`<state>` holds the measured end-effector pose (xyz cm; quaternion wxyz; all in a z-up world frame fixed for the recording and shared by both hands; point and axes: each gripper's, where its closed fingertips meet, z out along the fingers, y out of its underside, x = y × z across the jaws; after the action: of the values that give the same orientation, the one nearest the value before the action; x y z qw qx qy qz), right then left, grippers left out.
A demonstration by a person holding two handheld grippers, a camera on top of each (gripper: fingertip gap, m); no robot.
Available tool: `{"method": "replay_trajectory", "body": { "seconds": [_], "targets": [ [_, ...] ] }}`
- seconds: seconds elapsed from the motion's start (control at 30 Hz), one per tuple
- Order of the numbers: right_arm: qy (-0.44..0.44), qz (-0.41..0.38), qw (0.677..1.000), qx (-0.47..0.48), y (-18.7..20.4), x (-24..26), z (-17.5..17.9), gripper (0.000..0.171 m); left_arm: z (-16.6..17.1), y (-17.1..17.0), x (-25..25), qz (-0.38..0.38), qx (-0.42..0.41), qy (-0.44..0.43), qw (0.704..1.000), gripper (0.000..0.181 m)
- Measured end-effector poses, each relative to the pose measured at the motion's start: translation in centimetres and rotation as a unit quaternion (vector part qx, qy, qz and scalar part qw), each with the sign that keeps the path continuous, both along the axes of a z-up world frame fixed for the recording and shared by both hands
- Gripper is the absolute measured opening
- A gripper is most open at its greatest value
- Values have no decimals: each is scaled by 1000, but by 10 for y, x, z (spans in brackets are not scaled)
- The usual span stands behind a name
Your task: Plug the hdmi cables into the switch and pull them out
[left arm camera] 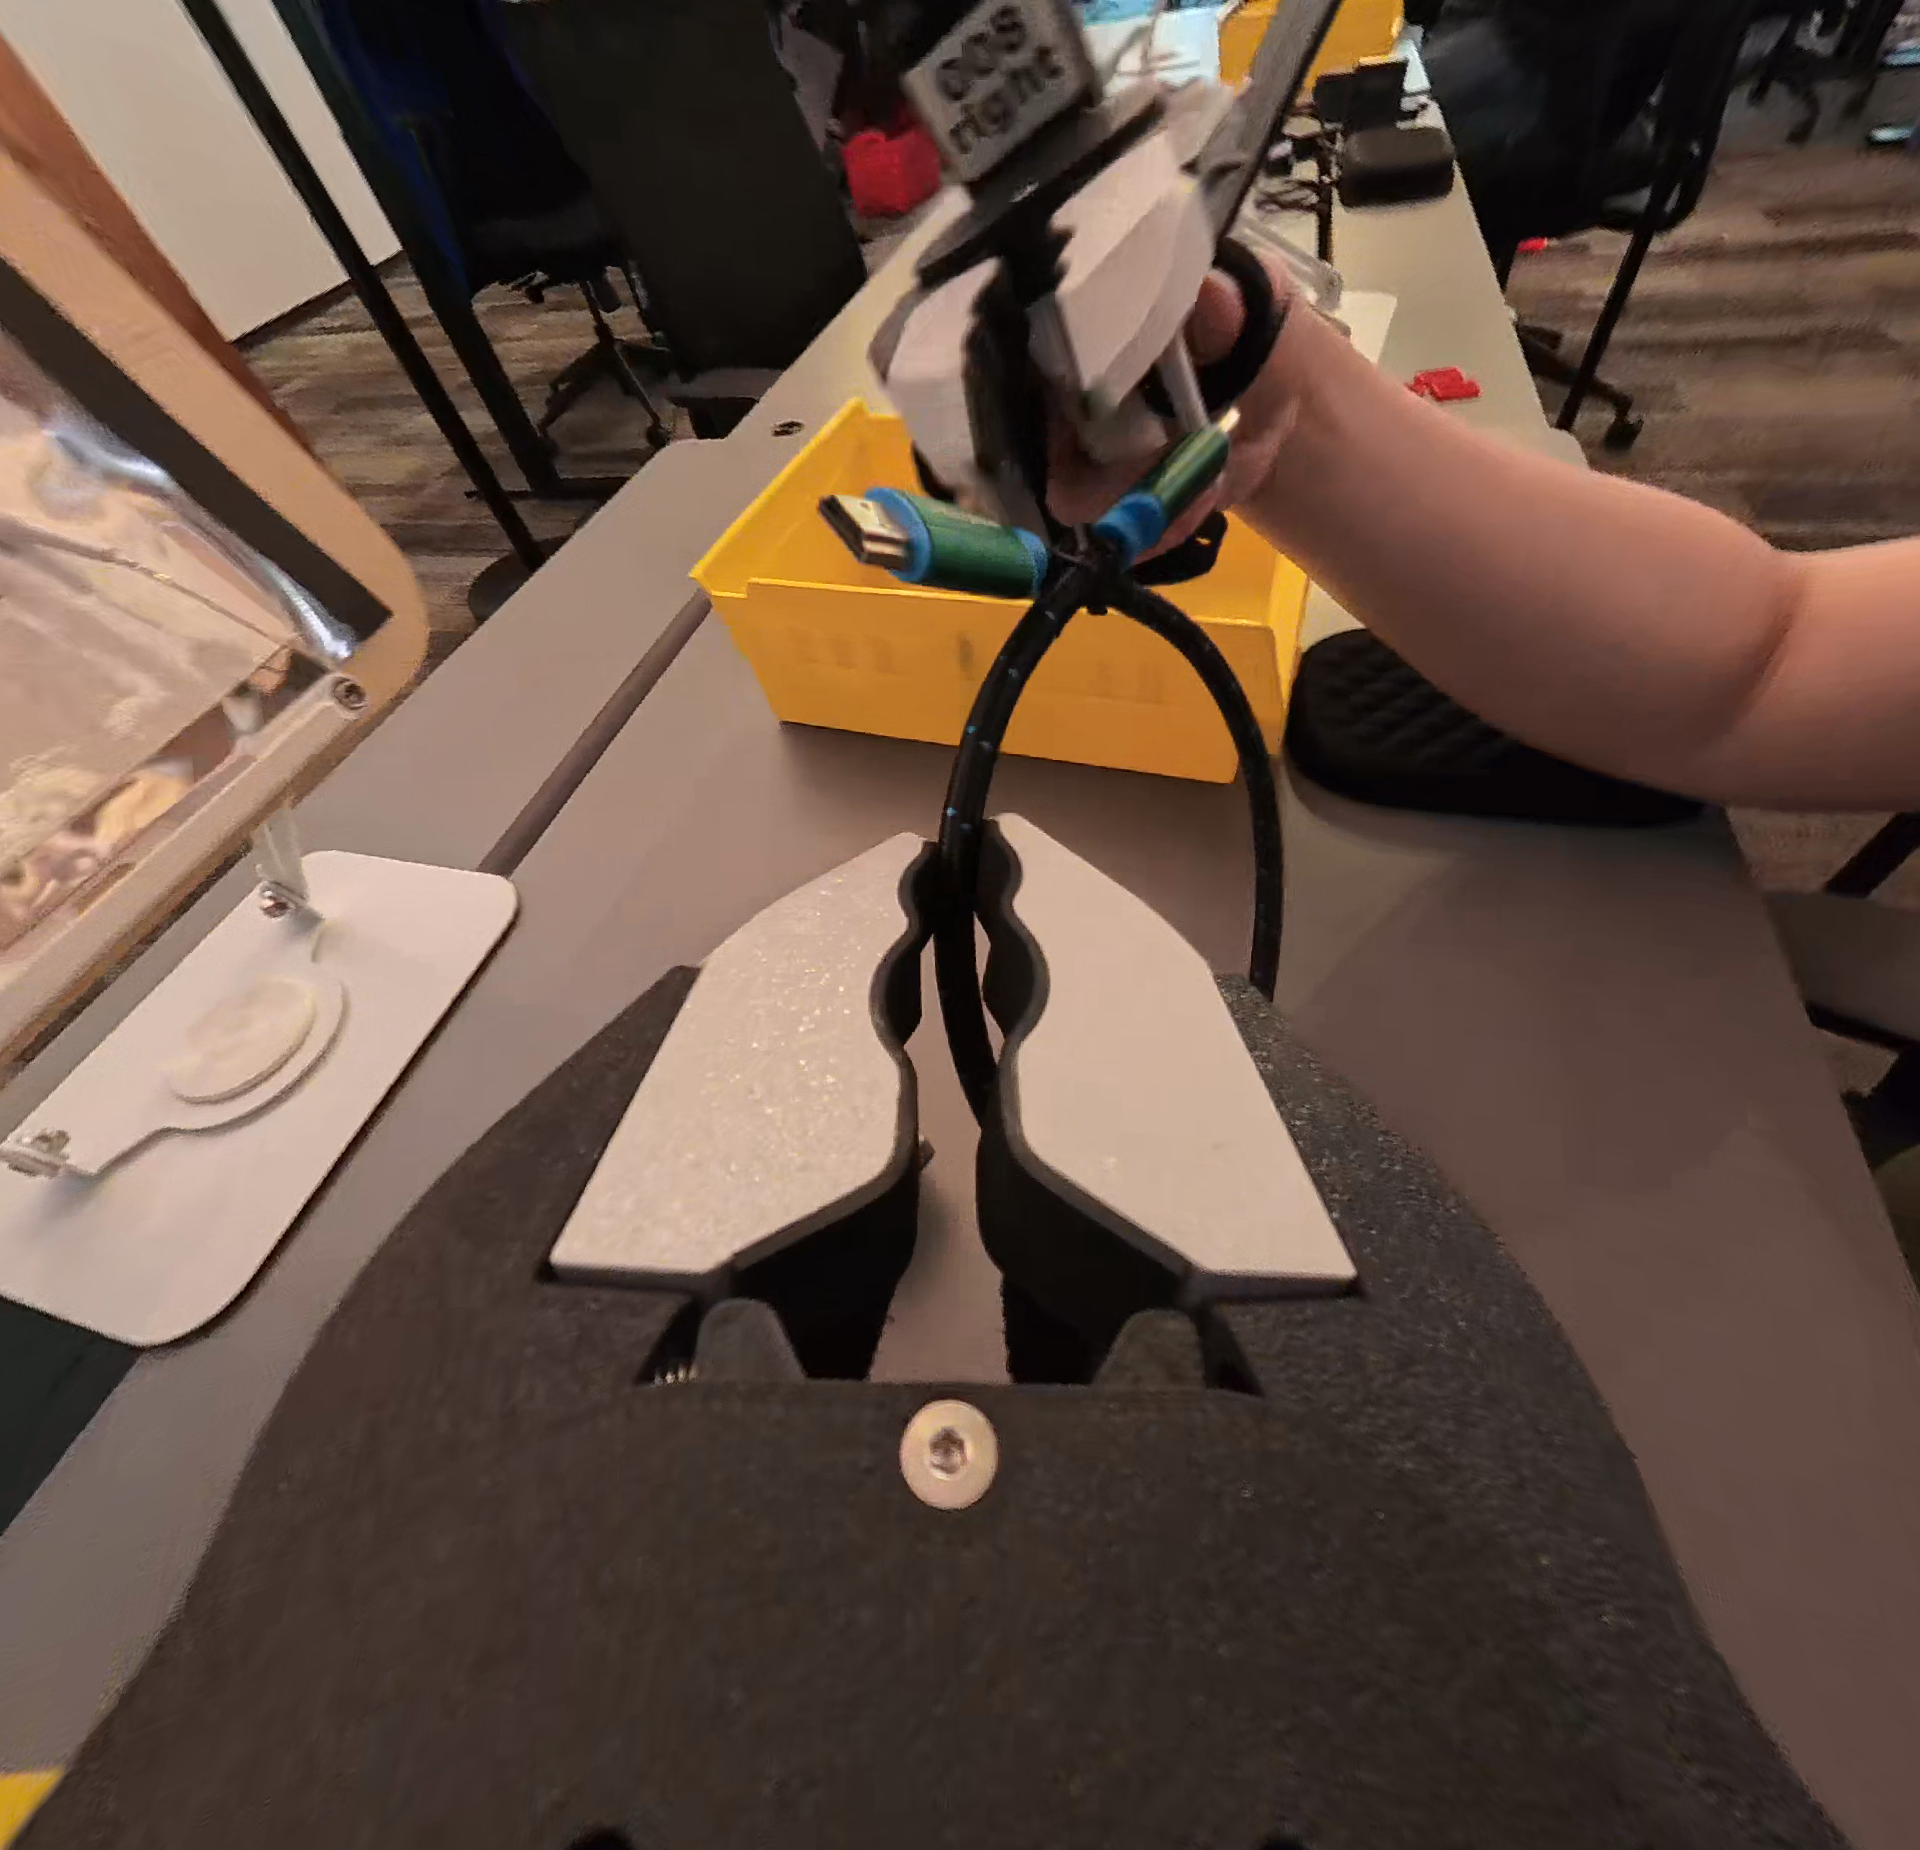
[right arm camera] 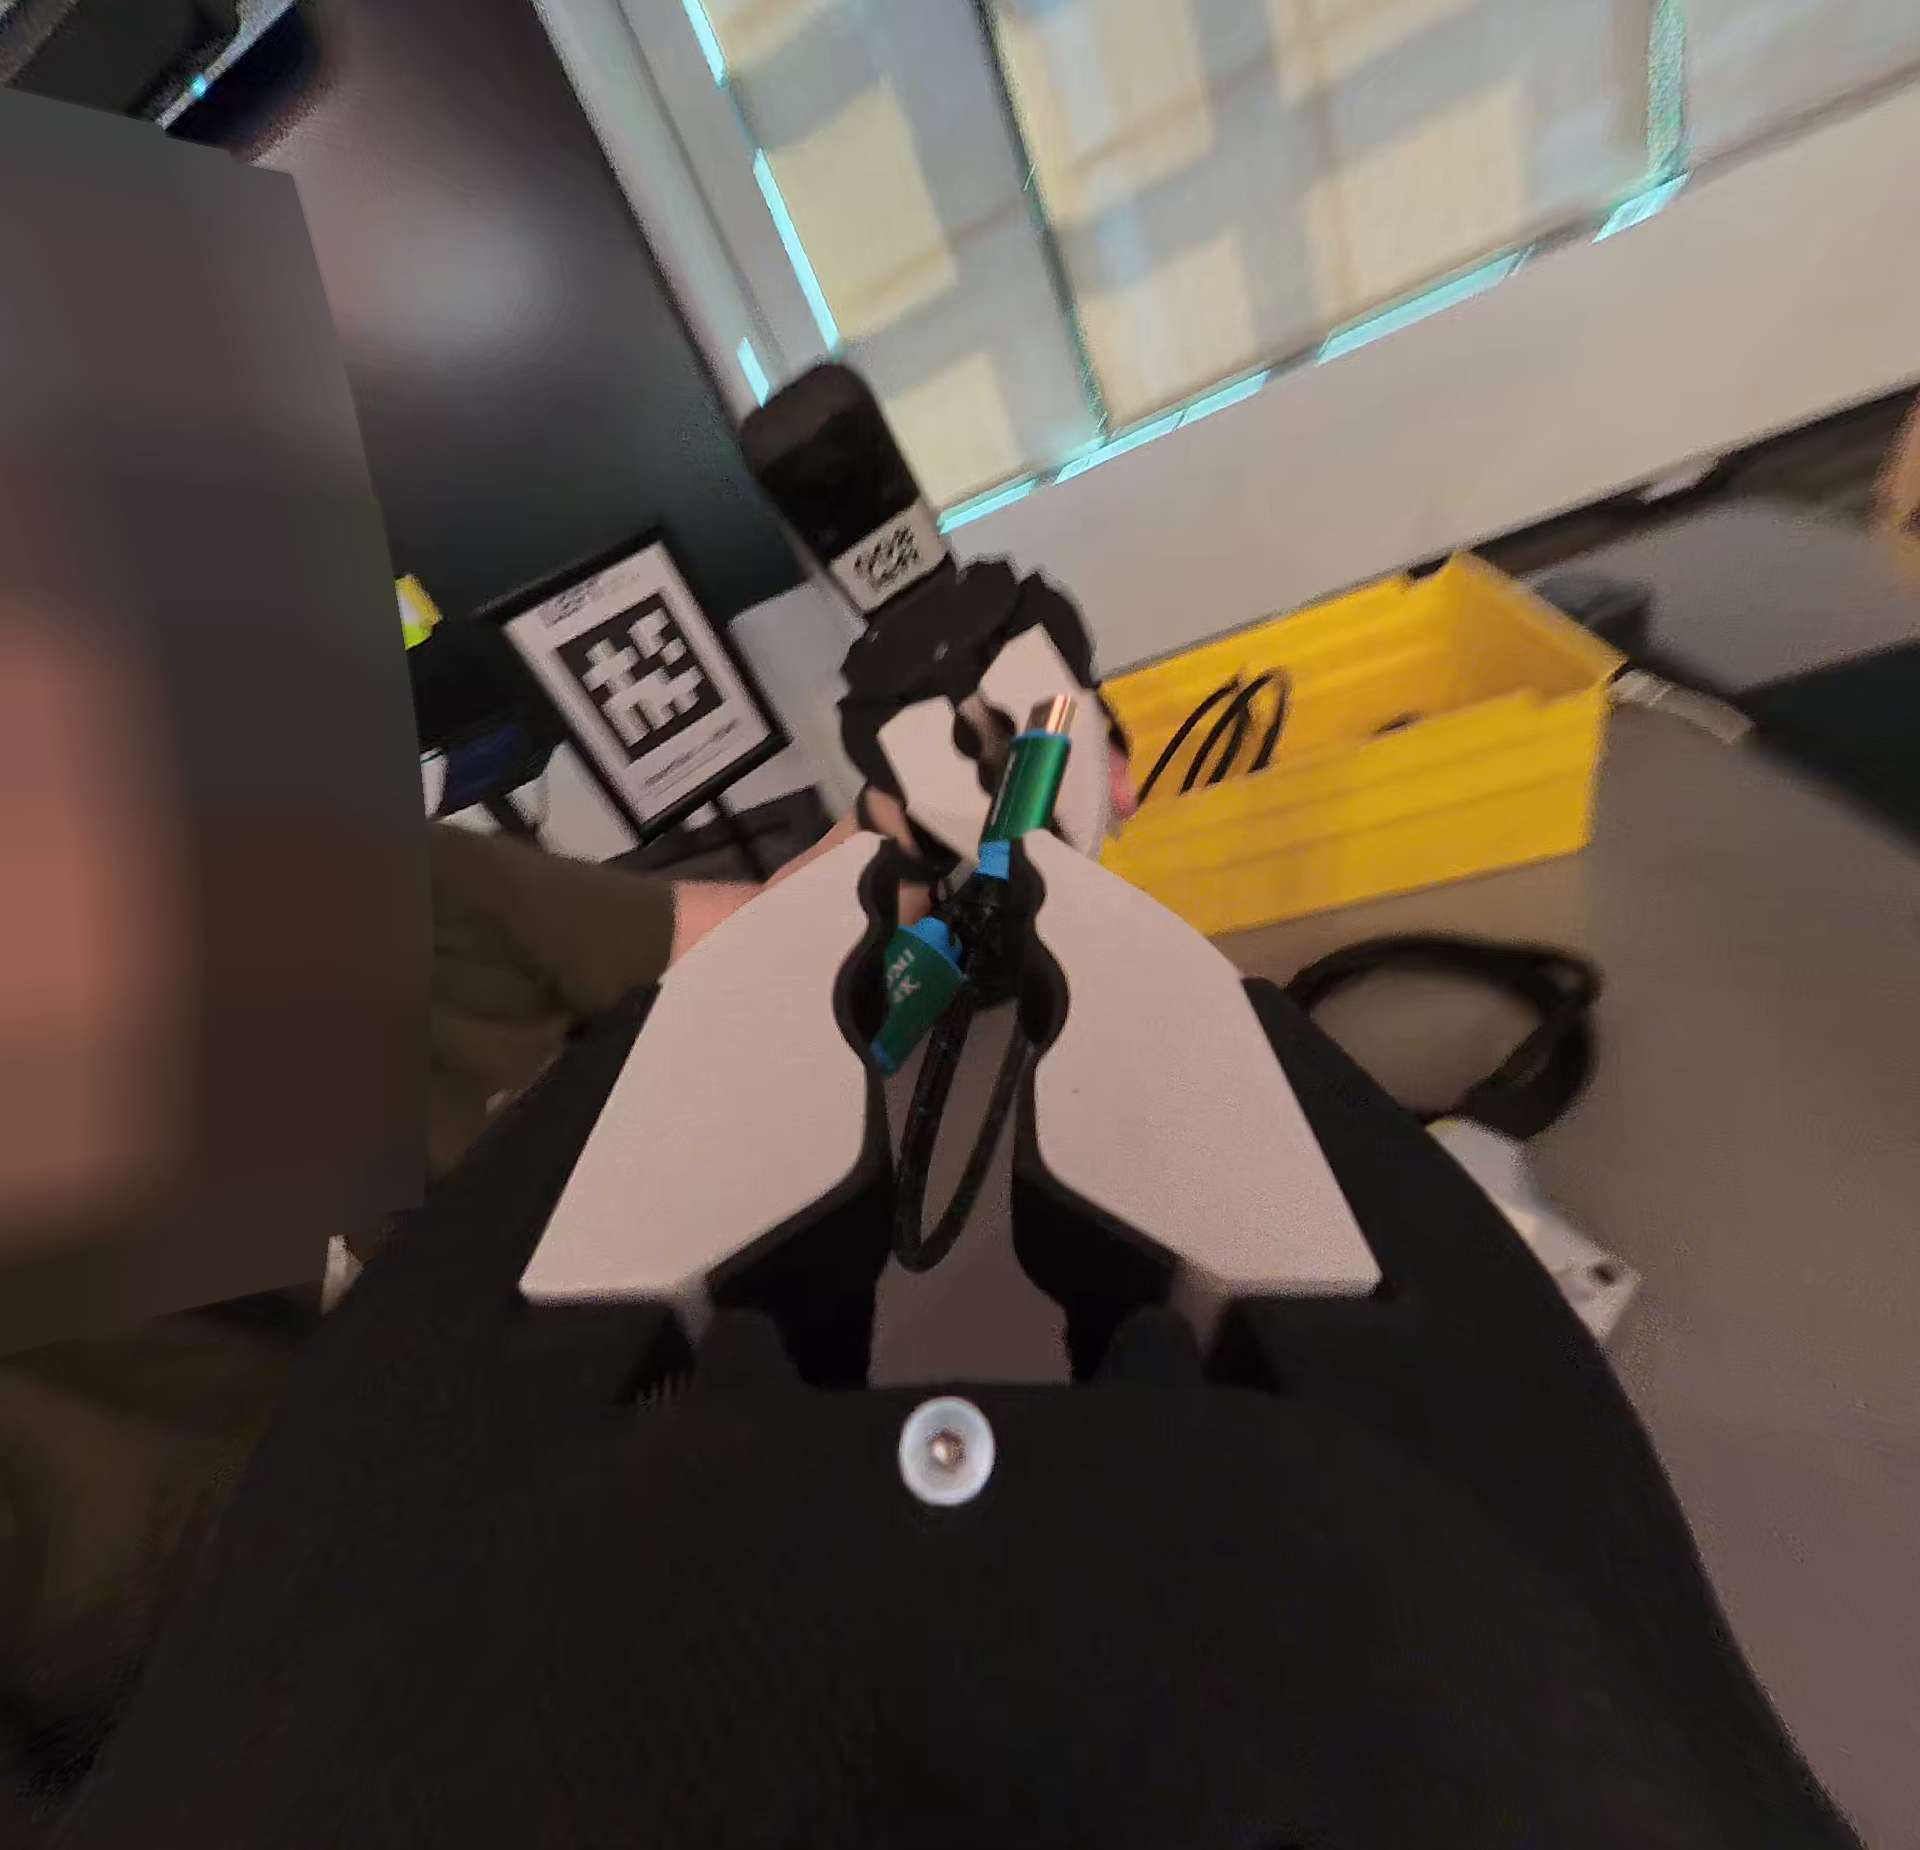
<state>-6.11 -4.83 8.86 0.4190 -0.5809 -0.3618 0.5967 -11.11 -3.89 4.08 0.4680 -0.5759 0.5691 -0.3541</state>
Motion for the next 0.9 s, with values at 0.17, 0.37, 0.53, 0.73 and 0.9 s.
{"method": "replay_trajectory", "body": {
  "seconds": [0.17,0.37,0.53,0.73,0.9],
  "targets": [
    [-9,-177,972,154,26,22,20,43,17,21,-15,59,-24,-43,997,6],
    [-137,-227,934,240,30,-12,-3,63,29,32,-24,99,-55,-81,990,7],
    [-197,-254,920,222,40,-28,-20,33,30,28,-20,99,-58,-85,990,7],
    [-195,-225,947,122,36,-19,-24,6,42,17,-19,75,-28,-105,991,12],
    [-216,-175,955,103,25,-16,-30,6,55,25,-37,114,78,-93,986,25]
  ]
}}
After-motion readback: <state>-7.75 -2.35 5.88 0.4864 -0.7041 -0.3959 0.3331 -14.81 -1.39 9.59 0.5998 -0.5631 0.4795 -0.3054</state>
